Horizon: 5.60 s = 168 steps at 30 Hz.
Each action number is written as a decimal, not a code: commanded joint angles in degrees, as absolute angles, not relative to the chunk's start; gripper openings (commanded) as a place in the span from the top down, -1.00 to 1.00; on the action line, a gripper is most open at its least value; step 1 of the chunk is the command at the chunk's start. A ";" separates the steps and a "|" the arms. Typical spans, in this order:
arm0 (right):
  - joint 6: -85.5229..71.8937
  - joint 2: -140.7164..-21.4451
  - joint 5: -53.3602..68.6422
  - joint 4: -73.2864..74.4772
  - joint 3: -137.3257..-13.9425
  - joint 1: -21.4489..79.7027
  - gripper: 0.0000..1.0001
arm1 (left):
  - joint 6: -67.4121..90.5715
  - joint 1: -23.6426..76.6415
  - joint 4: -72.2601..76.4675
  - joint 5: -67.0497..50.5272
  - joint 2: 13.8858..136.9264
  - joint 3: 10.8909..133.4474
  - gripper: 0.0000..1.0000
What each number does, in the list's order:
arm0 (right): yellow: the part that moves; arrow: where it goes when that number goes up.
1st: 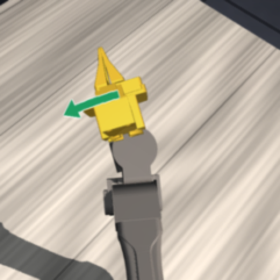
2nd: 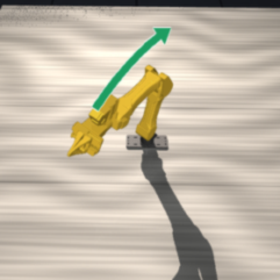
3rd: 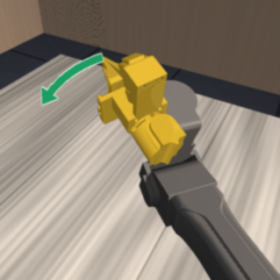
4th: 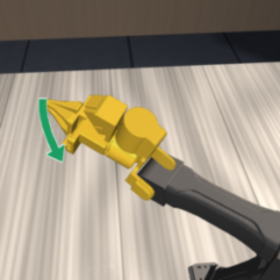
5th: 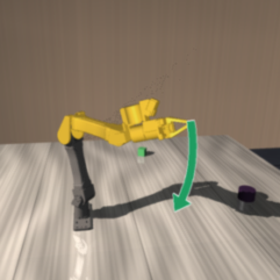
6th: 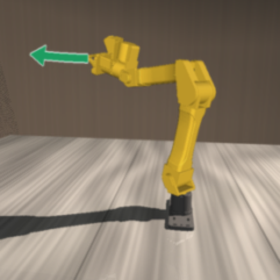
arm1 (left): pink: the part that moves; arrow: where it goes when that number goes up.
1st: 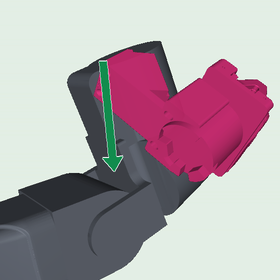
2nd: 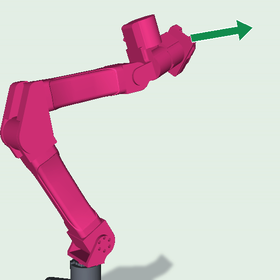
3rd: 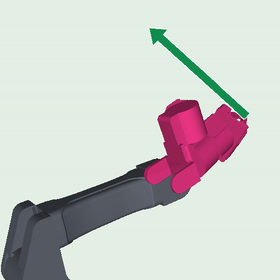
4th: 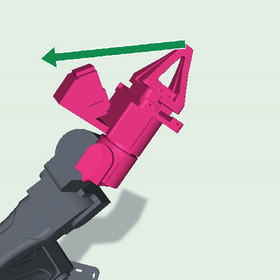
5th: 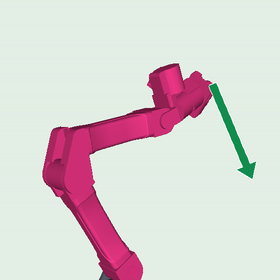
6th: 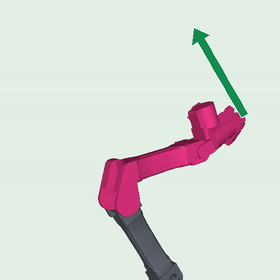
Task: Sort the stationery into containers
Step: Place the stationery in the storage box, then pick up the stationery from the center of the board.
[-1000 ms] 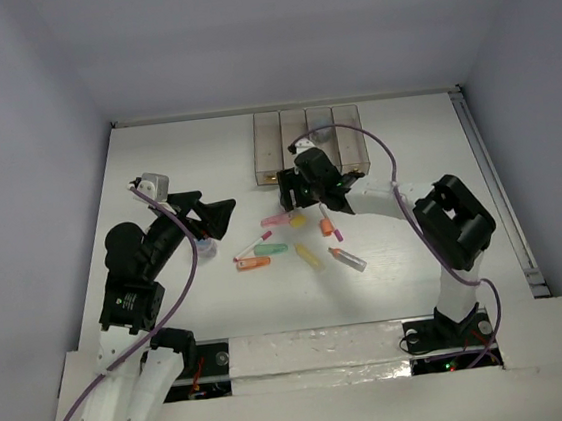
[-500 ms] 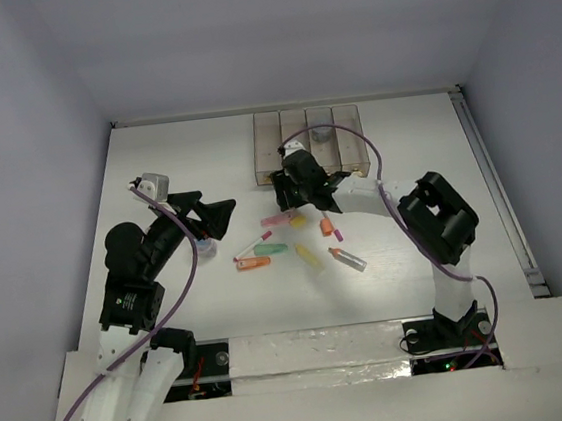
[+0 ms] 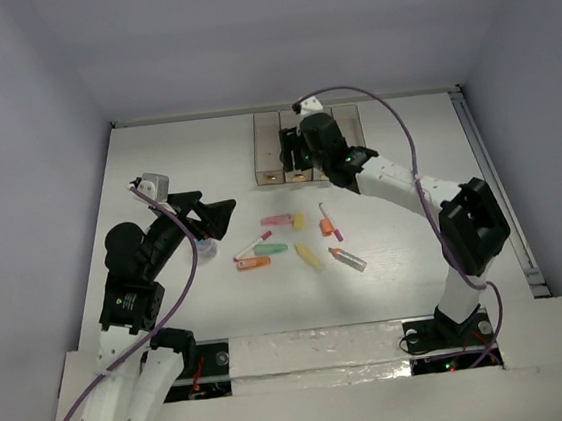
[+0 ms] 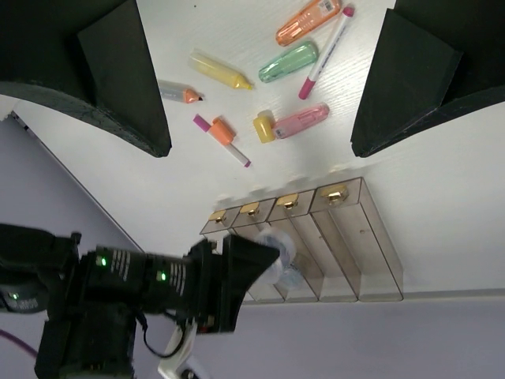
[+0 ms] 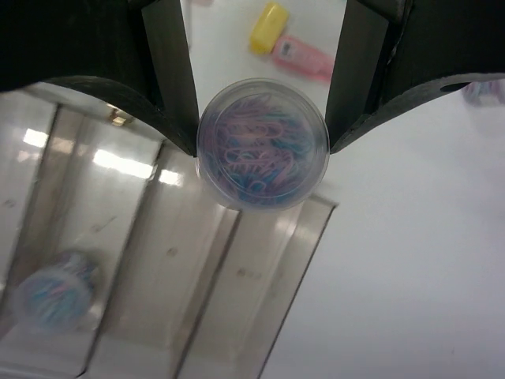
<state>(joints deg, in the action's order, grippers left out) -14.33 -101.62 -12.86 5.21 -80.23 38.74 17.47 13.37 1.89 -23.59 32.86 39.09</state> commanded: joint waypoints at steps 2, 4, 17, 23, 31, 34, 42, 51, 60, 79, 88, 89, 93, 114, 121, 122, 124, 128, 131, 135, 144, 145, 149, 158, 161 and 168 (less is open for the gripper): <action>-12.66 -104.41 -11.78 2.81 -86.56 31.04 0.13 | 17.75 12.83 4.57 -24.70 32.69 39.02 -0.98; -12.57 -107.03 -10.64 3.51 -89.54 28.49 0.14 | 17.75 12.83 4.57 -24.70 32.70 39.02 -0.98; -10.02 -117.59 -10.46 6.59 -98.44 24.87 0.14 | 17.75 12.83 4.66 -24.79 34.19 39.20 -0.98; -10.02 -119.44 -12.30 6.24 -97.82 23.82 0.12 | 17.75 12.83 4.66 -24.79 34.45 39.20 -0.98; -11.25 -116.37 -12.04 2.46 -93.96 22.76 0.12 | 17.93 12.30 4.83 -25.05 34.80 39.11 -0.98; -11.43 -117.33 -11.16 3.25 -94.92 22.76 0.12 | 17.93 12.30 5.01 -25.14 34.89 39.02 -0.98; -12.48 -120.06 -10.37 3.25 -95.80 21.71 0.01 | 18.02 12.30 5.01 -25.14 34.89 39.02 -0.98; -12.57 -122.52 -8.97 5.09 -98.35 21.71 -0.24 | 17.93 11.78 5.01 -25.23 34.98 38.94 -0.98; -11.69 -122.44 -8.62 5.27 -100.46 21.18 -0.59 | 18.02 11.78 5.10 -25.31 34.89 39.02 -0.98; -11.07 -108.02 12.28 0.62 -87.28 40.22 -0.83 | 17.75 9.58 4.75 -23.21 32.26 39.99 -0.98; -12.48 -111.96 24.44 -10.81 -82.87 52.89 -0.89 | 18.72 7.91 3.25 -11.18 27.25 42.63 -0.98; -11.96 -113.02 23.48 -10.38 -83.66 52.91 -0.89 | 18.72 7.91 3.34 -10.64 26.90 42.71 -0.98; -9.94 -118.20 18.38 -5.11 -88.67 56.24 -0.93 | 18.46 7.91 2.99 -9.67 26.37 42.89 -0.98; -3.34 -135.44 2.20 0.88 -105.64 61.70 -0.87 | 17.23 8.44 2.20 -10.72 25.75 42.19 -0.98; -2.73 -136.05 0.35 0.62 -106.79 62.75 -0.76 | 17.40 8.44 2.46 -11.69 25.49 42.01 -0.98; -2.72 -136.05 0.35 0.62 -106.79 62.75 -0.74 | 17.40 8.44 2.46 -11.95 25.40 41.92 -0.98; -2.46 -135.97 -1.48 0.62 -106.79 62.75 -0.70 | 17.49 8.44 2.46 -12.13 25.40 41.84 -0.98; -1.85 -135.53 -3.60 0.53 -106.70 63.28 -0.71 | 17.58 8.96 2.90 -13.09 25.75 41.57 -0.98; -1.50 -134.92 -4.22 -1.04 -106.70 63.28 -0.74 | 17.75 8.96 2.99 -13.27 25.66 41.48 -0.98; -1.41 -133.86 -4.48 -2.02 -105.74 63.28 -0.74 | 17.84 8.96 2.99 -13.36 25.66 41.31 -0.98; -1.67 -133.51 -4.22 -2.99 -105.65 63.81 -0.71 | 18.19 8.96 3.43 -13.98 25.66 41.05 -0.98; -1.76 -133.24 -4.22 -3.25 -105.47 63.81 -0.68 | 18.28 8.96 3.43 -14.06 25.66 41.04 -0.98; -2.02 -132.54 -5.18 -4.22 -104.42 63.81 -0.49 | 18.46 8.96 3.60 -14.41 25.66 41.13 -0.98; -2.03 -126.31 -10.62 -8.17 -99.67 63.81 -0.04 | 18.63 8.96 3.43 -14.76 25.58 40.69 -0.98; -1.32 -120.60 -12.39 -9.05 -96.42 61.09 -0.02 | 18.63 8.96 3.34 -15.03 25.66 40.43 -0.98; -5.80 -108.20 -9.84 -7.40 -87.98 45.39 0.05 | 18.63 9.49 3.43 -15.91 26.02 40.17 -0.98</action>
